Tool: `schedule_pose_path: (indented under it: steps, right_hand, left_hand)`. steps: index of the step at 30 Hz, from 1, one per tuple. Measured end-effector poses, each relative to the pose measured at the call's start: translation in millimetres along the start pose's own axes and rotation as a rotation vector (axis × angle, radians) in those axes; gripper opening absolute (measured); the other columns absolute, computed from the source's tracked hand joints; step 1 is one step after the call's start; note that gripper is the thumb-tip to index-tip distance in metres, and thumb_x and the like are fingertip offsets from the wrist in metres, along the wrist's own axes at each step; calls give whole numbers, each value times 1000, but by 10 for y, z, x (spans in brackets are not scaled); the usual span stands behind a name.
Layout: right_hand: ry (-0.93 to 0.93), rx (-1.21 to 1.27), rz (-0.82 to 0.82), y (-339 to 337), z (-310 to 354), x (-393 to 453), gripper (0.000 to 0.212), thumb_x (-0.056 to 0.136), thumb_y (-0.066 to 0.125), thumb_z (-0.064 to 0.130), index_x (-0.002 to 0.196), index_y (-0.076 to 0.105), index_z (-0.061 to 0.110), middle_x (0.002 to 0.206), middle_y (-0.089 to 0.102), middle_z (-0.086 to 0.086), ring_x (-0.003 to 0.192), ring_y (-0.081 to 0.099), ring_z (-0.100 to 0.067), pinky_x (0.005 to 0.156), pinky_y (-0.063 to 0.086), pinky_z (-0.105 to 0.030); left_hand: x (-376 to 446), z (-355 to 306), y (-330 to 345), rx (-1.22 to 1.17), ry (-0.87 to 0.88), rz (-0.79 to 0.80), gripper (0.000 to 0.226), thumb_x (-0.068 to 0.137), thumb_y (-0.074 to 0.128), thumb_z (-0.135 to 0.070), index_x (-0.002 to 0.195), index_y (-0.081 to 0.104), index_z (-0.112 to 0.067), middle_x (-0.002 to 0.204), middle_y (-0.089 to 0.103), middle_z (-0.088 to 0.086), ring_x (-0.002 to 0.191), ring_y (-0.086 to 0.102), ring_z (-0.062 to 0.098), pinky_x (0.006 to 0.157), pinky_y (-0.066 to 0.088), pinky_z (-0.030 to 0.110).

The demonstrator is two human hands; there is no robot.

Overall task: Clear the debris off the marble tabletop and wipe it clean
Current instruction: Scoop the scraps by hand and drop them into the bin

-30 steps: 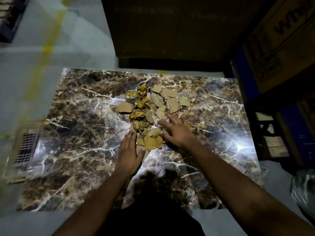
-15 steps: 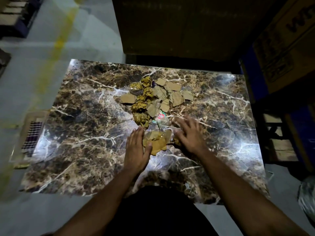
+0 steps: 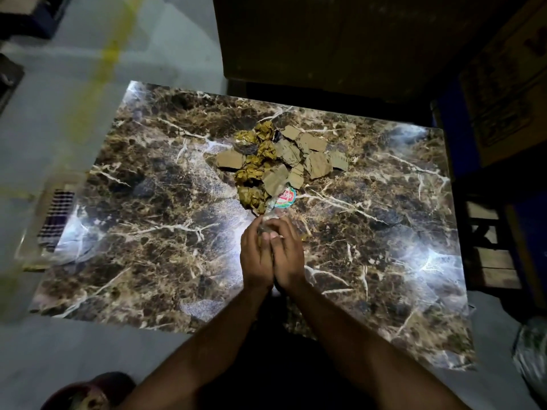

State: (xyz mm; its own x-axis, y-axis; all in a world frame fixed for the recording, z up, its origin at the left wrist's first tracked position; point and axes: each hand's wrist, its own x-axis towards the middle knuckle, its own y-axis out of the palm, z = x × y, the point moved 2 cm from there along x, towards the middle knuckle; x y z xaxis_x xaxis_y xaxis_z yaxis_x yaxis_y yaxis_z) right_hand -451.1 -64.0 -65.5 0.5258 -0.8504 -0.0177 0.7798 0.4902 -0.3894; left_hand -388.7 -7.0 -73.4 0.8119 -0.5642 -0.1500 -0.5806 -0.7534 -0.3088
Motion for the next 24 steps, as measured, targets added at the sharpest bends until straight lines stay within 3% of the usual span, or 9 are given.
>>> schedule_pose_path:
  steps: [2, 5, 9, 11, 15, 17, 20, 22, 24]
  right_hand:
    - [29, 99, -65, 59, 31, -20, 27, 100, 45, 33, 109, 64, 16, 111, 65, 3, 109, 61, -20, 91, 50, -48]
    - [151, 232, -113, 82, 52, 8, 26, 96, 48, 36, 96, 62, 15, 99, 68, 7, 94, 64, -12, 82, 51, -42]
    - [312, 370, -154, 93, 105, 37, 17, 94, 51, 34, 90, 63, 23, 112, 71, 7, 104, 66, -7, 89, 50, -33]
    - [311, 411, -196, 48, 173, 32, 15, 94, 52, 31, 101, 60, 19, 104, 68, 7, 94, 65, -10, 85, 51, -37]
    - [309, 460, -172, -43, 364, 66, 27, 99, 52, 30, 125, 59, 37, 124, 66, 4, 109, 67, -15, 88, 57, -37]
    - [275, 440, -167, -97, 488, 118, 23, 98, 53, 35, 118, 64, 40, 126, 63, 4, 111, 65, -9, 91, 56, -31]
    - [188, 378, -175, -210, 671, 190, 19, 95, 56, 41, 103, 65, 27, 117, 57, -1, 103, 62, -2, 88, 51, -21]
    - [134, 318, -181, -283, 761, 212, 11, 102, 58, 29, 102, 62, 19, 111, 53, 1, 92, 57, 8, 78, 46, -9]
    - [91, 275, -205, -345, 818, 223, 7, 104, 57, 22, 100, 60, 18, 109, 52, 1, 86, 56, 10, 72, 45, -7]
  left_hand:
    - [-16, -14, 15, -68, -36, -40, 50, 95, 39, -47, 135, 58, -24, 131, 62, -3, 118, 58, 11, 97, 48, 31]
    - [-25, -85, 33, -170, -63, -88, 38, 91, 45, -47, 121, 62, -32, 120, 67, -7, 110, 64, 12, 90, 52, 30]
    - [-19, -181, 57, -351, -126, -113, 33, 89, 52, -46, 111, 66, -26, 114, 70, -10, 109, 64, 13, 91, 51, 34]
    - [-15, -248, 48, -390, -165, -98, 24, 90, 55, -37, 105, 68, -24, 109, 71, -10, 107, 65, 12, 92, 53, 36]
    - [17, -436, 39, -408, -223, -63, 14, 84, 61, -33, 88, 69, -23, 95, 73, -3, 93, 69, 19, 85, 54, 44]
    - [43, -598, 26, -431, -229, -79, 12, 82, 62, -30, 82, 69, -20, 89, 73, -3, 85, 68, 16, 81, 53, 37]
    - [73, -863, 4, -487, -203, -90, 13, 93, 61, -9, 81, 67, -11, 82, 70, 4, 72, 65, 8, 69, 52, 23]
    - [100, -987, -9, -487, -181, -65, 18, 97, 56, 0, 85, 68, -8, 79, 69, 3, 68, 65, 6, 65, 52, 19]
    - [112, -1091, -23, -491, -133, -42, 14, 97, 55, -3, 90, 66, -8, 81, 68, 1, 70, 65, 6, 66, 52, 20]
